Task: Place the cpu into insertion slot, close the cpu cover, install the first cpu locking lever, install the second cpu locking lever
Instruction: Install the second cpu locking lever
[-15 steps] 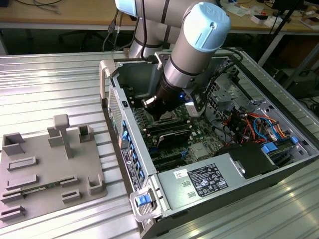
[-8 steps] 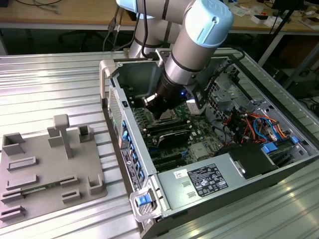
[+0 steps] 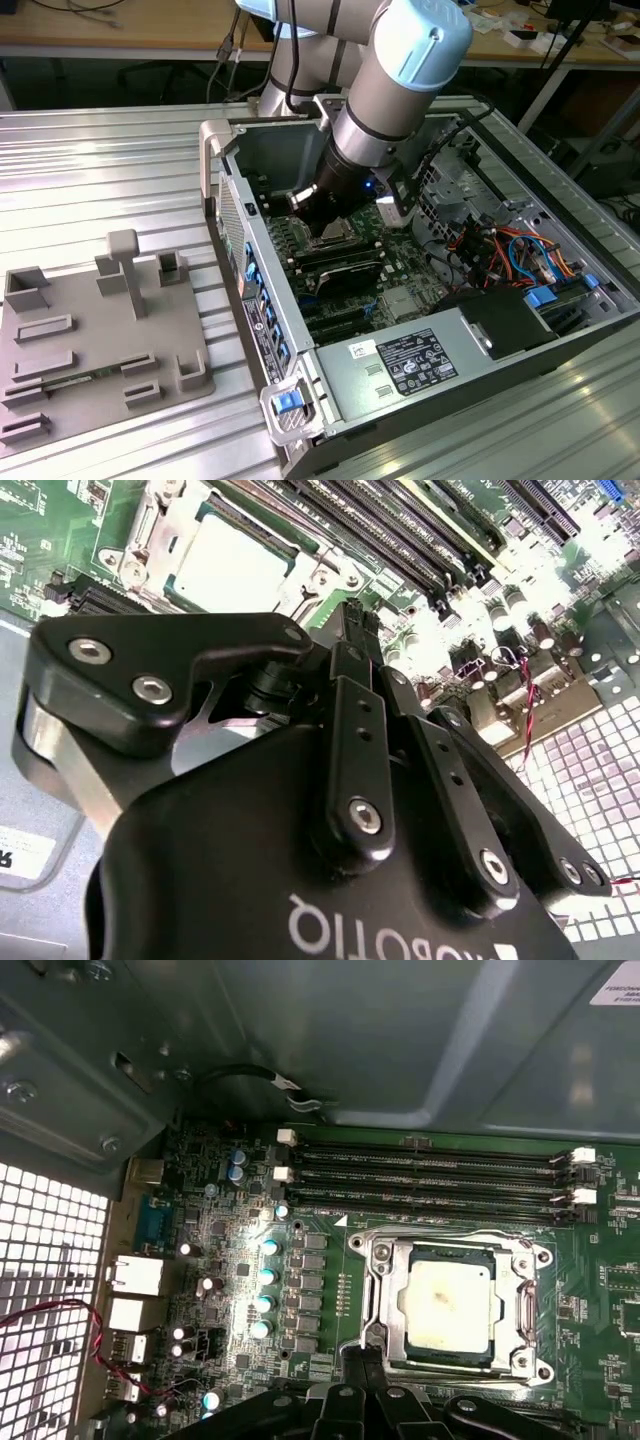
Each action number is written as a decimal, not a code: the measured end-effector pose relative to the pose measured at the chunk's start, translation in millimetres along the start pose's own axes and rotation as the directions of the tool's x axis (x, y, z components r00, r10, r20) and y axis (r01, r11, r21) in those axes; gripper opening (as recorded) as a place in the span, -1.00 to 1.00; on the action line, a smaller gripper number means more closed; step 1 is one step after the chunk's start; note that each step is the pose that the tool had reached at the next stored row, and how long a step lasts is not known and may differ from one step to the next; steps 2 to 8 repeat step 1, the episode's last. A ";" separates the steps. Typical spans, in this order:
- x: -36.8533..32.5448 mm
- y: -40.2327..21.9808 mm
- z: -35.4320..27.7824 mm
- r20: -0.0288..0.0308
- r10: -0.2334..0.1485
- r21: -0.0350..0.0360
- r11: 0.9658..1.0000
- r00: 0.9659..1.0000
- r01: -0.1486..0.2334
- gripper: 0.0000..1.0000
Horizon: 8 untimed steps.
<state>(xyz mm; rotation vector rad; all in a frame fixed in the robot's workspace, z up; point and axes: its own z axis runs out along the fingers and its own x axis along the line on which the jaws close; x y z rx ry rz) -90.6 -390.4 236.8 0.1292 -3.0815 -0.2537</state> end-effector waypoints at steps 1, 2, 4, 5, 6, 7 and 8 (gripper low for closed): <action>0.0 0.0 0.0 0.000 0.000 0.000 1.000 1.000 0.000 -0.79; 0.0 0.0 0.0 0.000 0.000 0.000 1.000 1.000 0.000 -0.79; 0.0 0.0 0.0 0.000 0.000 0.000 1.000 1.000 0.000 -0.79; 0.0 0.0 0.0 0.000 0.000 0.000 1.000 1.000 0.000 -0.79; 0.0 0.0 0.0 0.000 0.000 0.000 1.000 1.000 0.000 -0.79; 0.0 0.0 0.0 0.000 0.000 0.000 1.000 1.000 0.000 -0.79; 0.0 0.0 0.0 0.000 0.000 0.000 1.000 1.000 0.000 -0.79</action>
